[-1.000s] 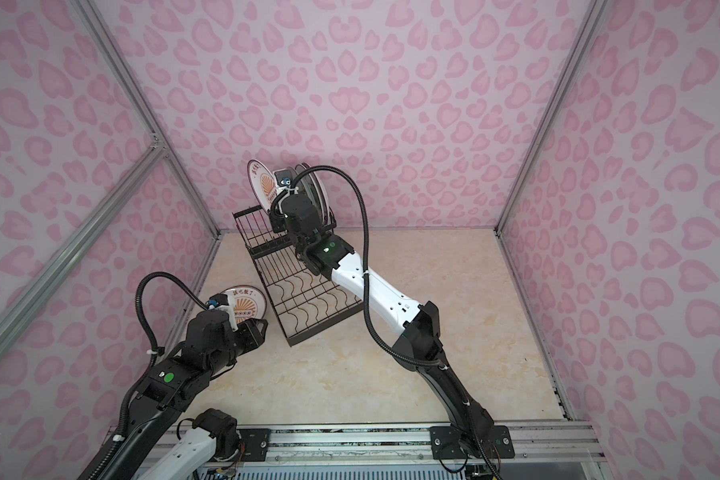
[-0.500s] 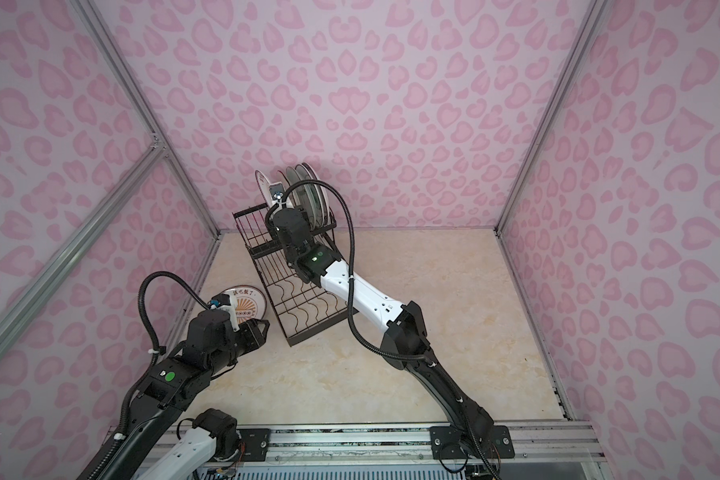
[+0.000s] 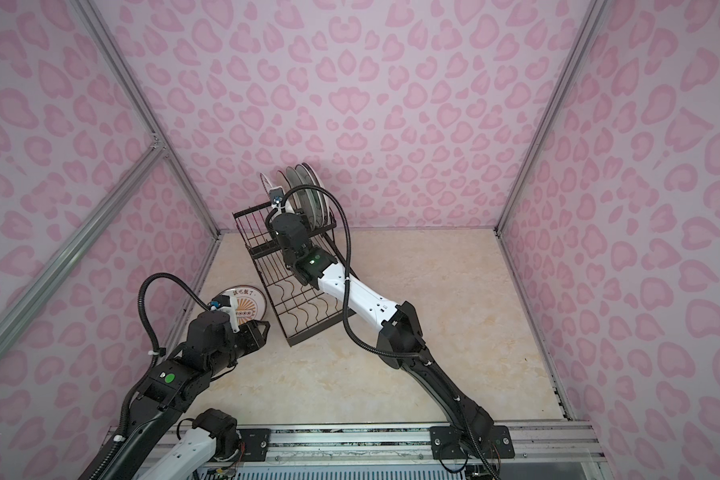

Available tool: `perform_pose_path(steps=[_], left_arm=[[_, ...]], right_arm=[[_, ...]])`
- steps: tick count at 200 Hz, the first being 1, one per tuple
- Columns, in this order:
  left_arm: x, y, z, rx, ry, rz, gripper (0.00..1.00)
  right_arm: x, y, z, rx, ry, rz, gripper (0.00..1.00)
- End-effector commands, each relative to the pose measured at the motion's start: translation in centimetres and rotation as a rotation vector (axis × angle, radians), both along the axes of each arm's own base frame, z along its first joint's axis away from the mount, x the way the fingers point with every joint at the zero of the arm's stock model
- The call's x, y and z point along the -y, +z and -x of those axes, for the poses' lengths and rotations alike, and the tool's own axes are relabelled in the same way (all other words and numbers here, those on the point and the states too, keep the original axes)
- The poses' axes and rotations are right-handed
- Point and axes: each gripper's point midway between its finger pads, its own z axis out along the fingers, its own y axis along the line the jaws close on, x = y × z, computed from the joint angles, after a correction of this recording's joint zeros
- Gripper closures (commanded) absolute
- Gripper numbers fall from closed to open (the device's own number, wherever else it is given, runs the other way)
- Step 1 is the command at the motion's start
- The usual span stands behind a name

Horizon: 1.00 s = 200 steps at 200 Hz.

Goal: Load plates into a dish rack
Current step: Place the plate on the dish rack.

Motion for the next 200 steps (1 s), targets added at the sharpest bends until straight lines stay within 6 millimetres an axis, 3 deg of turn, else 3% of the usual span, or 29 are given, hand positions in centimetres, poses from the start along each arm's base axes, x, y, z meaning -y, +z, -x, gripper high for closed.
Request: perform_pose_path(steps=[1,200], left_arm=[[0.0,0.0,-0.1,0.004,0.002,0.007,0.53],[-0.2,-0.7,-0.1,-0.002,0.009,-0.007,0.53]], right_arm=[[0.5,0.8,-0.5,0.046,-0.036,-0.037,1.00],[0.0,-2.9,-1.7,-0.005,-0.039,-0.019,1.00]])
